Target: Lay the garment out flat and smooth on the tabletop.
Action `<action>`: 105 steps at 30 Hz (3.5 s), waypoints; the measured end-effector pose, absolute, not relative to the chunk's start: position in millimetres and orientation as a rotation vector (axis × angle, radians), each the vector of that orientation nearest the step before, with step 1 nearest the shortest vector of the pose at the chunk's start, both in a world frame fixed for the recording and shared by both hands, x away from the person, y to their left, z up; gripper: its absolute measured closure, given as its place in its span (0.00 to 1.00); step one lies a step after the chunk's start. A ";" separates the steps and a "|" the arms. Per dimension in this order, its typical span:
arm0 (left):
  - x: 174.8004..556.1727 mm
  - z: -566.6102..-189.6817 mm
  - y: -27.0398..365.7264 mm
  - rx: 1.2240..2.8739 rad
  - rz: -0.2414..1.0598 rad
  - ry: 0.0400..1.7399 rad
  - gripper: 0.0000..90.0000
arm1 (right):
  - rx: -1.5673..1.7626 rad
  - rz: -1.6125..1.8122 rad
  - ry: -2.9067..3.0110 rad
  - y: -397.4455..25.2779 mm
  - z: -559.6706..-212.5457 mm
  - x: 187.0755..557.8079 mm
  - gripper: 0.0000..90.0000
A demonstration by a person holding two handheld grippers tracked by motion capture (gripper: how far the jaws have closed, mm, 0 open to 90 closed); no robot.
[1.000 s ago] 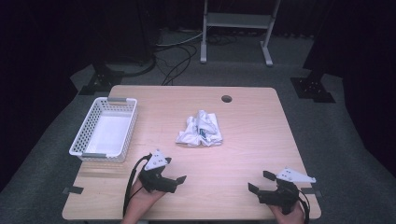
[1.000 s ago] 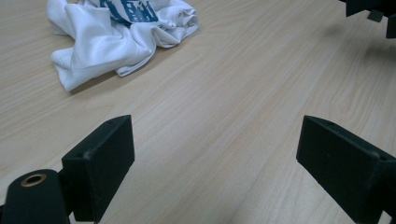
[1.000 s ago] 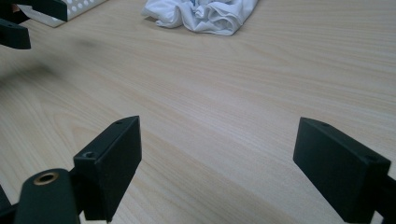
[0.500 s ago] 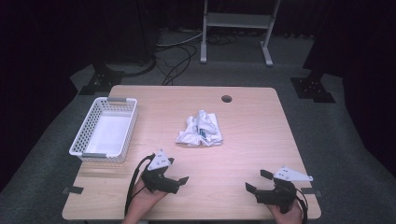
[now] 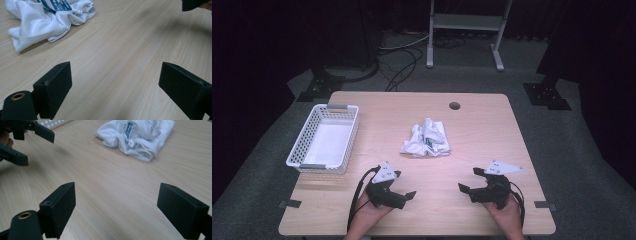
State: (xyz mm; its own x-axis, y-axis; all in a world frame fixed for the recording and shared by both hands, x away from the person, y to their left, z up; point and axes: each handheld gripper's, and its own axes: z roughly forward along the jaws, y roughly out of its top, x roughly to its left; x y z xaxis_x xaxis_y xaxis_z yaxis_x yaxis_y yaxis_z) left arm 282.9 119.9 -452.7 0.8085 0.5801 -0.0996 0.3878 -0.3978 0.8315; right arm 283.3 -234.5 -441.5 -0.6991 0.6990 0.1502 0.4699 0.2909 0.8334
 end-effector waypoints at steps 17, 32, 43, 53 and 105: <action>284.7 -451.7 130.3 2.006 0.250 0.733 0.13 | 1.025 1.382 2.397 -187.0 -434.2 346.1 0.17; 282.5 -450.3 128.7 1.987 0.229 0.721 0.12 | 1.000 1.323 2.440 -158.1 -433.8 379.9 0.17; 282.2 -449.3 131.1 1.985 0.232 0.721 0.12 | 1.007 1.290 2.456 -143.9 -434.6 396.5 0.17; 283.1 -449.8 134.3 1.982 0.237 0.732 0.12 | 1.066 1.222 2.445 -130.4 -439.4 414.3 0.20; 285.8 -453.2 137.3 1.978 0.237 0.758 0.12 | 0.946 0.859 2.355 -116.6 -470.6 376.0 0.53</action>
State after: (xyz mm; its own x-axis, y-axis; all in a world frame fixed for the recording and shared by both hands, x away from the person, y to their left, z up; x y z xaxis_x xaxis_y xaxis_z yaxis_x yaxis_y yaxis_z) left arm 285.8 137.3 -453.2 0.7875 0.5995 -0.1430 0.4113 -0.3383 0.8464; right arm 376.0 -116.6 -470.6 -0.6589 0.7311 -0.1773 0.4455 0.5691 0.6912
